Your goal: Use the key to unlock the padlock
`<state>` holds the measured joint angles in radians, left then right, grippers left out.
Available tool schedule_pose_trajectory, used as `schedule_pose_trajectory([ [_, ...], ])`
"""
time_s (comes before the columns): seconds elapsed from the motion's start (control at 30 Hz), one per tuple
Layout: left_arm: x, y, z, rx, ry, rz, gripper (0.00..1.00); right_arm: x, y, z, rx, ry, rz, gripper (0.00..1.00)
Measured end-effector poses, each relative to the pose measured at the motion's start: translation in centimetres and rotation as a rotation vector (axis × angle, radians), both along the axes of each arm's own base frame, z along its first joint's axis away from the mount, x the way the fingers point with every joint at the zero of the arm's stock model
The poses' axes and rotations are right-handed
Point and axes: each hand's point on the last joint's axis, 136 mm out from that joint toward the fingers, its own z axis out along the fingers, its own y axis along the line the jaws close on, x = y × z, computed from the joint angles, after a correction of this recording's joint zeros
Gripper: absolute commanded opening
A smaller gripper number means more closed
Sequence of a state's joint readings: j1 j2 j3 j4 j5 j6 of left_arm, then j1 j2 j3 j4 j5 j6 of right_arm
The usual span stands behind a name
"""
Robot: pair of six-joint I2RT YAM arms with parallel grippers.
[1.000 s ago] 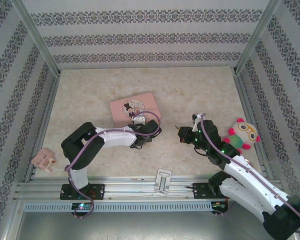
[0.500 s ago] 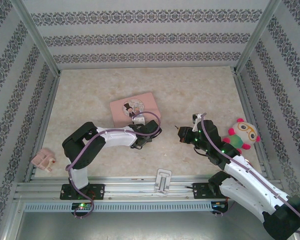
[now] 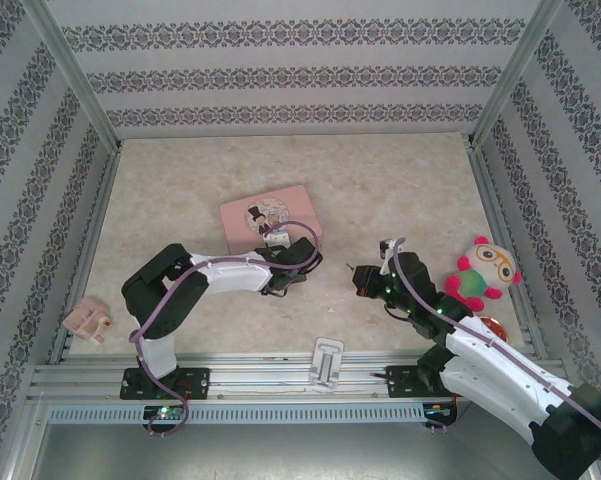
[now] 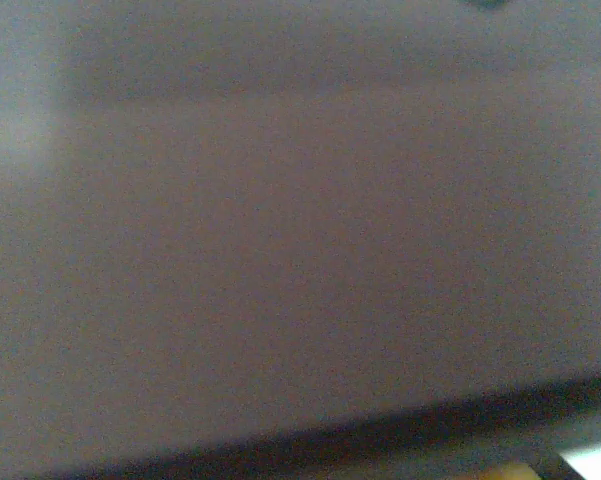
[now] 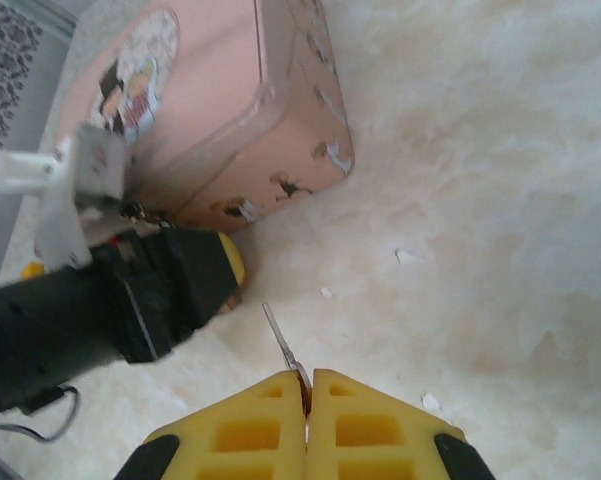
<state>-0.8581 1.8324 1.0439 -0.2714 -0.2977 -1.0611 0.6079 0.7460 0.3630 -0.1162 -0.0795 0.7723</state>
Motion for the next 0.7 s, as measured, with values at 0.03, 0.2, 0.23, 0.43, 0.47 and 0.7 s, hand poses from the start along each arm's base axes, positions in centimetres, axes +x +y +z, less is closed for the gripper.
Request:
schedule_pose_trajectory([
  [0.03,0.0,-0.1,0.1,-0.022,0.003,0.004,0.03,-0.3,0.2,-0.6,-0.002,0.001,0.004,0.00],
  [0.2,-0.1,-0.5,0.5,-0.107,0.026,0.023,0.00,-1.4,1.1,-2.9,-0.024,-0.015,0.032,0.00],
  [0.23,-0.2,-0.6,0.6,-0.118,0.031,0.022,0.00,-1.5,1.3,-3.1,-0.025,-0.022,0.036,0.00],
  [0.43,-0.1,-1.1,1.2,-0.174,0.039,0.016,0.00,-1.5,2.1,-3.4,-0.018,-0.059,0.031,0.00],
  [0.47,0.0,-1.3,1.3,-0.183,0.035,0.014,0.00,-1.5,2.2,-3.4,-0.017,-0.063,0.028,0.00],
  [0.7,0.2,-1.8,1.8,-0.221,0.009,0.007,0.00,-1.0,2.8,-3.8,-0.011,-0.063,0.023,0.00],
])
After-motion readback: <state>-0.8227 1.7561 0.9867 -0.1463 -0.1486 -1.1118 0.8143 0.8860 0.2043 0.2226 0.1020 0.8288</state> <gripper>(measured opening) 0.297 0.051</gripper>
